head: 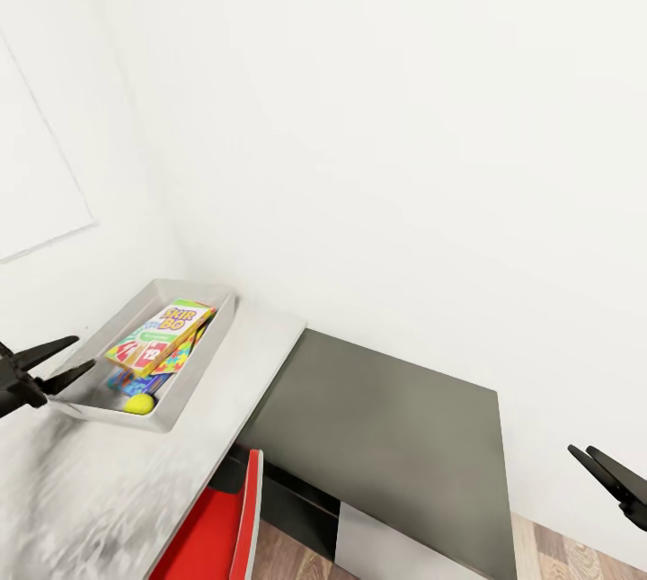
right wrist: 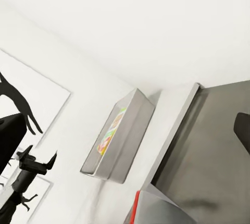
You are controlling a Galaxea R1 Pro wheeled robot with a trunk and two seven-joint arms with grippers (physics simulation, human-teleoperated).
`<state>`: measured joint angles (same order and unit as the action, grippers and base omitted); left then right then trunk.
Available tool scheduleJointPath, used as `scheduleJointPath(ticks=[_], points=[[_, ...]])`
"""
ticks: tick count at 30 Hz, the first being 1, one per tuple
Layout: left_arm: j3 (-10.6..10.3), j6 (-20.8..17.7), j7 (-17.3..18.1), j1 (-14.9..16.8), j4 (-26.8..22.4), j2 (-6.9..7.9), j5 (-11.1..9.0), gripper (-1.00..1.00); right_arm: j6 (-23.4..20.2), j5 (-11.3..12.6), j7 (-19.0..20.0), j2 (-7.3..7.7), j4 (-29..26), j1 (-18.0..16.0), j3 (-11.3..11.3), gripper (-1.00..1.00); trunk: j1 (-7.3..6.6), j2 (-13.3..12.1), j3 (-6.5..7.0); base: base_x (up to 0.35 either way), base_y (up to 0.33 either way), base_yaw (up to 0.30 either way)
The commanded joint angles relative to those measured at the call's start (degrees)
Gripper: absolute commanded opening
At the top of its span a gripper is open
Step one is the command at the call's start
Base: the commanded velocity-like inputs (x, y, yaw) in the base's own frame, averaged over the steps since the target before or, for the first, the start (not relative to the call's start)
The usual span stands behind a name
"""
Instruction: Put all the toys in the child's room - the three board games (two on the bed and one on the table), the two jigsaw puzzles on the table, and the tennis ball on the table - inside the toy box on the table in the child's room.
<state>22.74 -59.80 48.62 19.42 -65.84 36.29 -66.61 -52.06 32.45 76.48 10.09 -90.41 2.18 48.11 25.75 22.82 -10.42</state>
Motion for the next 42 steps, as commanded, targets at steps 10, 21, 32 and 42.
scheduleJointPath(ticks=[10,21,32,42], points=[[0.66,0.11,9.27,-4.12,-2.26,1.01,3.98,1.00,-0.26,0.23,-0.17,-0.06,-0.03,0.01,-0.02,1.00,0.04,0.10,-0.10,0.000,0.000,0.000],[0.56,0.12,10.09,-4.38,-3.38,1.15,4.62,1.00,-0.24,0.16,-0.34,-0.07,-0.03,0.01,-0.19,1.00,0.04,0.10,-0.10,0.000,0.000,0.000],[0.42,0.07,10.17,-4.39,-3.42,1.17,4.65,1.00,-0.24,0.19,-0.39,-0.07,-0.03,0.01,-0.21,1.00,0.04,0.10,-0.04,-0.030,0.000,-0.013],[0.38,0.04,10.26,-4.39,-3.42,1.36,4.63,1.00,-0.24,0.23,-0.37,-0.07,-0.03,0.01,-0.22,1.00,0.04,0.10,0.54,-0.112,0.000,-0.170]])
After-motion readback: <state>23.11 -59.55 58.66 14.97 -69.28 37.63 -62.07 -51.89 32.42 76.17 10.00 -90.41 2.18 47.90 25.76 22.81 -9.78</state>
